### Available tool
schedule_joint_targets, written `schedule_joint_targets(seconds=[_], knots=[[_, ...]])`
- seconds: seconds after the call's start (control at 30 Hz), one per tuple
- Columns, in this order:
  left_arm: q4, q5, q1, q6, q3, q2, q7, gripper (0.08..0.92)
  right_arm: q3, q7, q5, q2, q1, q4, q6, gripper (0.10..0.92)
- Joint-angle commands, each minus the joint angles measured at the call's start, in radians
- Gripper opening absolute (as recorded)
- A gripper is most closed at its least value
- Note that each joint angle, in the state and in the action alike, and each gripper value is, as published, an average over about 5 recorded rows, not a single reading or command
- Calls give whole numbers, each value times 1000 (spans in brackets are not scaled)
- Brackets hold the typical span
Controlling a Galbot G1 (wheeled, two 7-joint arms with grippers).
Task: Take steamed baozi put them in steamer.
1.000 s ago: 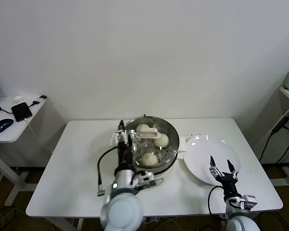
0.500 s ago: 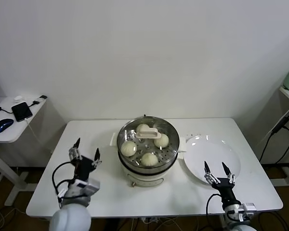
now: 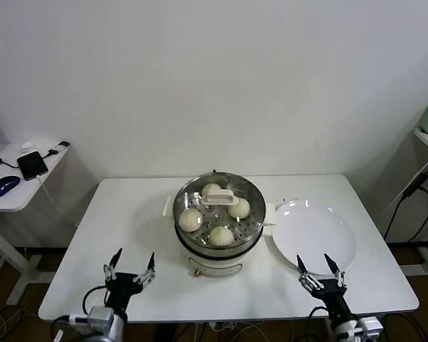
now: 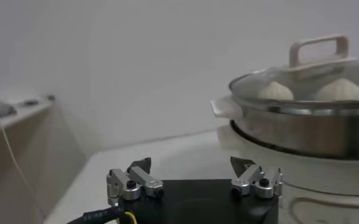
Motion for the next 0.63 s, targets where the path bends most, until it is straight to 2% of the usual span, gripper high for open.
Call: schedule_joint_targets(seconds=[0.03,0.17,0.43,0.63], knots=[[-30,-109,173,-108,80,12,-61,823,4,-9,-22,-18,-87,93,-60,823],[-27,-51,197,-137,115,20,-82,823,7,-10,-41,3,-85,108,-60,823],[-85,-162,182,-40,79,29,-38,823,19,-14,-32,4,-106,114,-71,823],[-114,-161,163,-19,66,28,-24,823,23,-17,-36,8,-113,114,-63,823]])
